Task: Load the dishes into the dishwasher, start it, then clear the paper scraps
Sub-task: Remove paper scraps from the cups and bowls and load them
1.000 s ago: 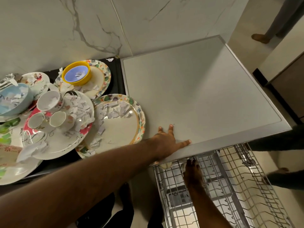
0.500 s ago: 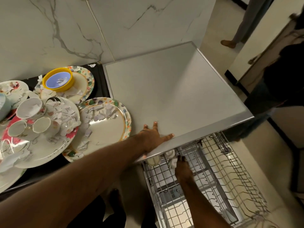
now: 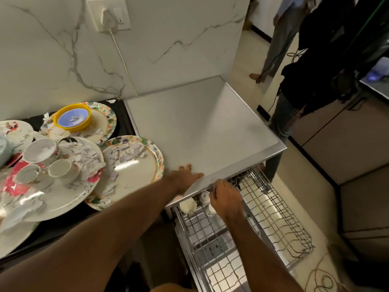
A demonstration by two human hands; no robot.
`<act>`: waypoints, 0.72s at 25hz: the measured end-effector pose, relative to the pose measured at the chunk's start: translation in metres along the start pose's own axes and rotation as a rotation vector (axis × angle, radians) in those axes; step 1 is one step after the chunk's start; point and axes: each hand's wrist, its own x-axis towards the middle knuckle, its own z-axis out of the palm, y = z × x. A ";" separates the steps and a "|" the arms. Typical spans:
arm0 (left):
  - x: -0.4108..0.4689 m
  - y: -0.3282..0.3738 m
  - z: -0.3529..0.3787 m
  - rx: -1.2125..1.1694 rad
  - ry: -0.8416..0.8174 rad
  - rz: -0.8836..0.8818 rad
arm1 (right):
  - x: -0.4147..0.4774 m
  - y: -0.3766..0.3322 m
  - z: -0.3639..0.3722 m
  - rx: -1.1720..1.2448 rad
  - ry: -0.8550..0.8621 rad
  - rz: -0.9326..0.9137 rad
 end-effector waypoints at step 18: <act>-0.211 -0.240 0.085 -0.325 0.870 -0.462 | 0.044 -0.297 0.007 0.328 0.021 -0.484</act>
